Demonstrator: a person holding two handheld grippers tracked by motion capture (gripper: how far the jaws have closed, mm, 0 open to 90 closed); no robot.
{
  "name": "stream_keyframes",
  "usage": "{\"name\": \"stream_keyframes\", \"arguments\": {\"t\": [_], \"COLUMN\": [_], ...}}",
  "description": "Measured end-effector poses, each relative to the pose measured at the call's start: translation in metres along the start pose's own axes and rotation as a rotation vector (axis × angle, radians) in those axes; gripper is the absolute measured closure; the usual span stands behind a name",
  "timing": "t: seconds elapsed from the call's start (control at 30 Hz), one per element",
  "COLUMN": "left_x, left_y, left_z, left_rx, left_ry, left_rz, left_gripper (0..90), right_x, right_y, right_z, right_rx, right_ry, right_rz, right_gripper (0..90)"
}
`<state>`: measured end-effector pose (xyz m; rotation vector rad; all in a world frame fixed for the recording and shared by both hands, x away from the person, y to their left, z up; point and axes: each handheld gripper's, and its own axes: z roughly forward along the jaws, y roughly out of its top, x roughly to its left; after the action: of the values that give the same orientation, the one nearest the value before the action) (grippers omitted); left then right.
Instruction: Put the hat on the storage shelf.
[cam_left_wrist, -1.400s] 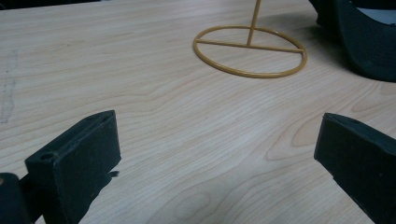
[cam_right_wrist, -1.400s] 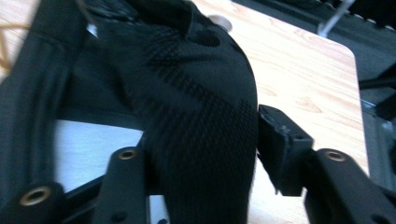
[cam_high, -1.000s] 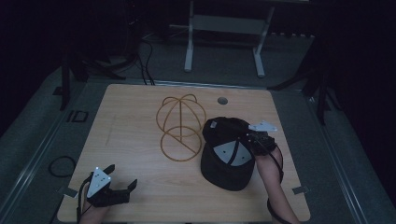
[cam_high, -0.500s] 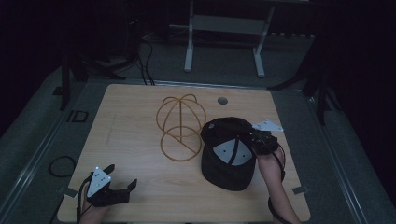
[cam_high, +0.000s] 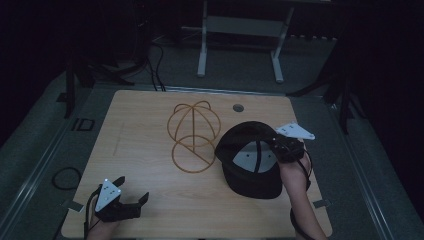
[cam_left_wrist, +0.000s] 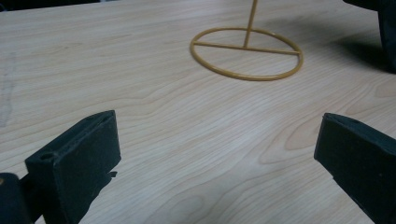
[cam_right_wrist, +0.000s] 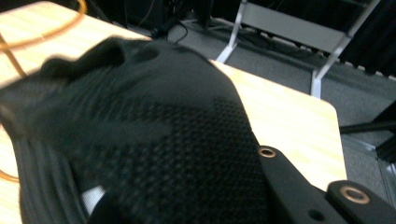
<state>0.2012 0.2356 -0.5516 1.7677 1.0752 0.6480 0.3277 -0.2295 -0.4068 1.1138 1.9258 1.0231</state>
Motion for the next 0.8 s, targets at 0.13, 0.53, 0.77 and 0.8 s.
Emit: {"name": "stream_keyframes", "arguments": {"t": [0.13, 0.53, 0.77, 0.8], "left_x": [-0.011, -0.061, -0.082, -0.084], "left_y": [0.006, 0.032, 0.045, 0.047], "left_z": [-0.001, 0.008, 0.014, 0.015], "left_rx": [0.008, 0.031, 0.030, 0.024], "left_ry": [-0.037, -0.187, -0.225, -0.233], "left_rz": [0.016, 0.028, 0.033, 0.038], "left_gripper": [0.9, 1.0, 3.1, 3.1], "right_x": [0.003, 0.006, 0.012, 0.013], "right_y": [0.007, 0.007, 0.000, -0.001], "right_z": [-0.011, -0.039, -0.052, -0.052], "right_rx": [-0.028, -0.079, -0.095, -0.097], "right_ry": [0.021, 0.046, 0.068, 0.073], "right_rz": [-0.009, -0.020, -0.032, -0.030], "right_gripper": [88.9, 88.9, 88.9, 88.9]}}
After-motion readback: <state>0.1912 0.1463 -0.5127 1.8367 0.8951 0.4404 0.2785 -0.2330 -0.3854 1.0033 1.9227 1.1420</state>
